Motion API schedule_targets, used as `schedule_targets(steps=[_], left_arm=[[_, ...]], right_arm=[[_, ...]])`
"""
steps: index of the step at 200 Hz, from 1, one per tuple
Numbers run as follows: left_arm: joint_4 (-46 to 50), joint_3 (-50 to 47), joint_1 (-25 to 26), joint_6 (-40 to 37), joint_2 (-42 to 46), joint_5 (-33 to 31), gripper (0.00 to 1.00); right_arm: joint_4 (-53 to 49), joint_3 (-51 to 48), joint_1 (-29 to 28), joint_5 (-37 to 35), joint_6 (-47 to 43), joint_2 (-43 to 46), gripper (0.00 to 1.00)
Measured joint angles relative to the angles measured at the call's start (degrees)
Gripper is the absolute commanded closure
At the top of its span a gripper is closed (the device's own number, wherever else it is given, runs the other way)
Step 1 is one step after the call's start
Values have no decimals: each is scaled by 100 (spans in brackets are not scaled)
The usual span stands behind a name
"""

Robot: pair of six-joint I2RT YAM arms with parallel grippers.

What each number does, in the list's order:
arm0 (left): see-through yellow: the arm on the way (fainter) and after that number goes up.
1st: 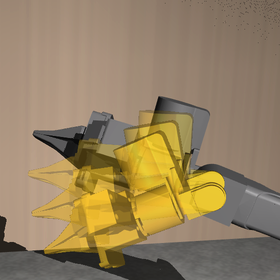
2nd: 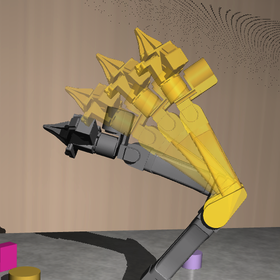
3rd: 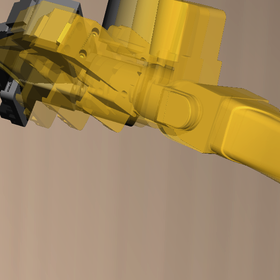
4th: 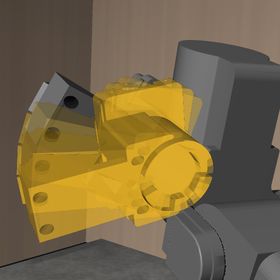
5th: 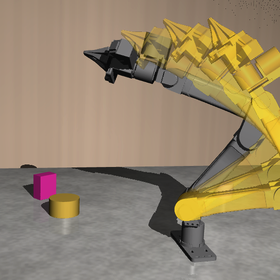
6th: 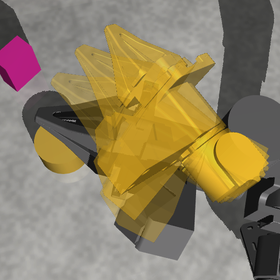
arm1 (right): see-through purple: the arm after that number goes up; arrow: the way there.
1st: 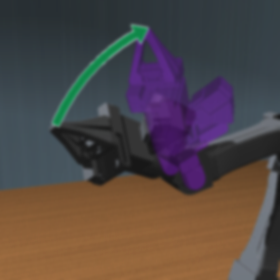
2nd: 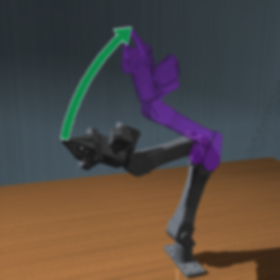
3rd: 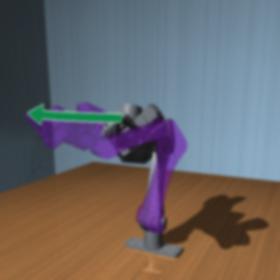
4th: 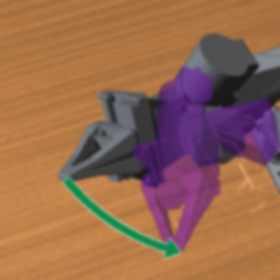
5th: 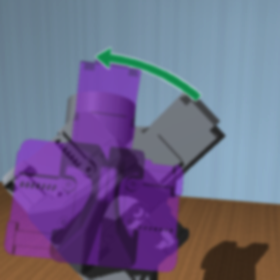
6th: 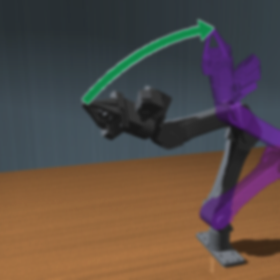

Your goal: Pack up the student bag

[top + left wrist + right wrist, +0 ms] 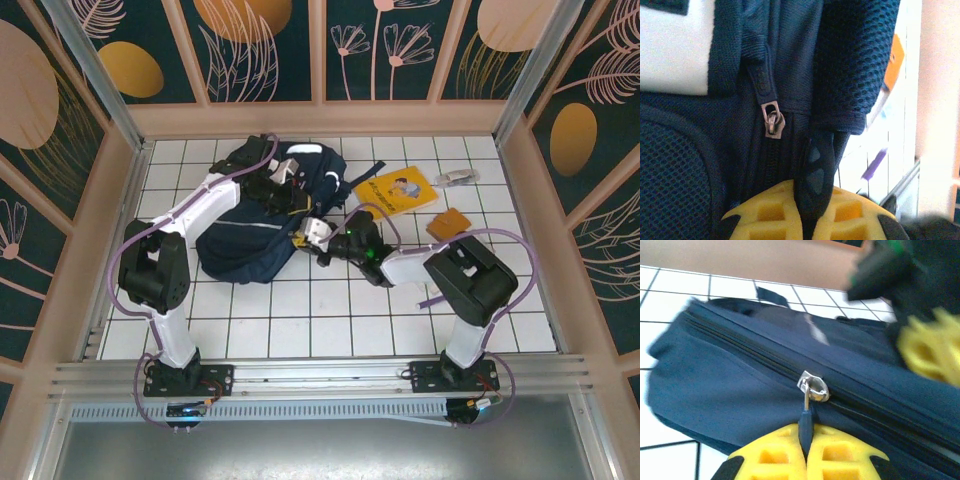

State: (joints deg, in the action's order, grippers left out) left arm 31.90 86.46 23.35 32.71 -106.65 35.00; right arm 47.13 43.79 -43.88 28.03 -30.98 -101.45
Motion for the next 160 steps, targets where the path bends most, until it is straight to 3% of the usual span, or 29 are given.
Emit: schedule_targets(steps=[64,94,122,160], left_arm=[[-1099,-136,90,1565,-116,-756,100],[-1209,361,92,1751,-546,-1008,68],[-1180,994,59,1139,-758,-1401,51],[-297,1274,-52,-542,-376,-2015,39]], right_arm=[[-671,131,-579,-127,-343,2,100],[-669,125,-542,-354,-293,2,100],[-697,-63,-433,-188,-120,68,100],[-837,-363,81,203,50,483,100]])
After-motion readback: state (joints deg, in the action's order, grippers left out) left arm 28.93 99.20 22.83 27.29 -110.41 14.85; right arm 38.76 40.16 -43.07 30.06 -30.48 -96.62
